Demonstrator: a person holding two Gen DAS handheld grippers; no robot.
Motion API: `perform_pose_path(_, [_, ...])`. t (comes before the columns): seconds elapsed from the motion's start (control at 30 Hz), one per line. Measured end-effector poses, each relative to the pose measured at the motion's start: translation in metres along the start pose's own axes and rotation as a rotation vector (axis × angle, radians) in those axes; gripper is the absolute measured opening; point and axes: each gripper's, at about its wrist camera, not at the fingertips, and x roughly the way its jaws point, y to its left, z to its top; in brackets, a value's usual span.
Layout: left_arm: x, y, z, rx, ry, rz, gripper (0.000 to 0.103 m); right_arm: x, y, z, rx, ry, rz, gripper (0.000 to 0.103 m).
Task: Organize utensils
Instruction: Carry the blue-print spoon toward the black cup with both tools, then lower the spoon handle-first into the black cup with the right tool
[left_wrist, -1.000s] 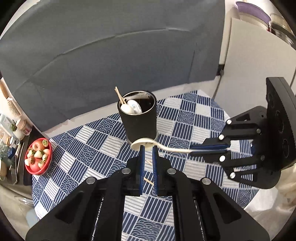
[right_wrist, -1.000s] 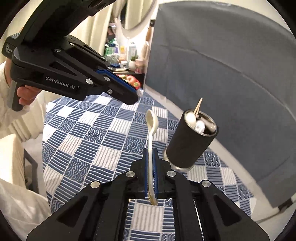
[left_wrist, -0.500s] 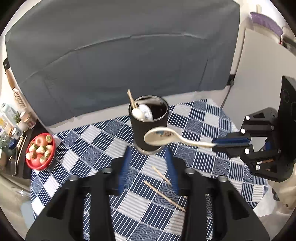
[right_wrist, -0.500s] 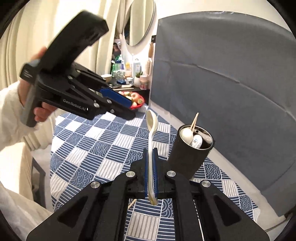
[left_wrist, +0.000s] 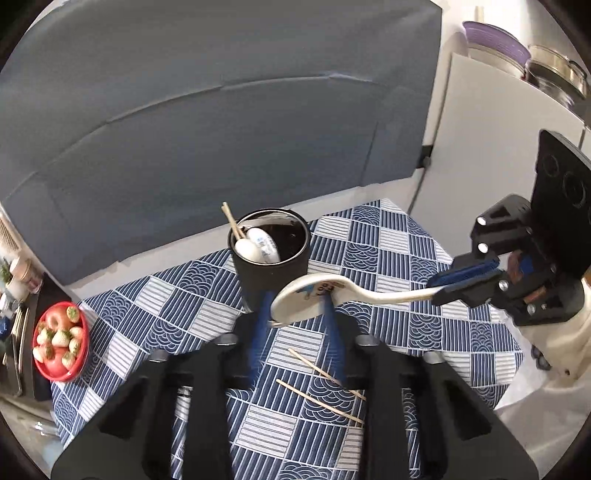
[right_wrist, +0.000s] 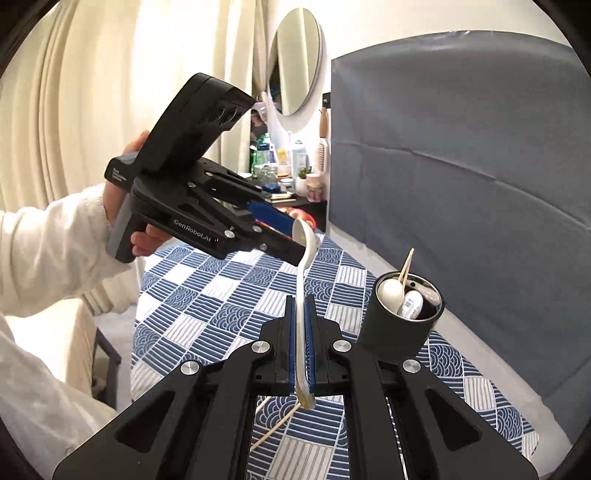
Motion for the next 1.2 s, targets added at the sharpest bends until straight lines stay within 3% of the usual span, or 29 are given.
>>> perform_pose_path(0.1, [0.005, 0.009, 0.001, -0.006, 0.029, -0.017, 0.010, 0.004, -0.005, 0.001, -0.015, 0.019, 0.014, 0.004])
perform_pose_path(0.3, [0.013, 0.020, 0.008, 0.015, 0.057, 0.004, 0.007, 0.023, -0.015, 0.004, -0.075, 0.085, 0.009, 0.005])
perform_pose_path(0.67, [0.026, 0.045, 0.047, 0.050, 0.043, 0.038, 0.008, 0.066, -0.048, 0.018, -0.116, 0.173, -0.006, 0.004])
perform_pose_path(1.2, [0.043, 0.071, 0.102, 0.117, 0.022, 0.114, 0.011, 0.120, -0.106, 0.050, -0.123, 0.193, -0.004, 0.005])
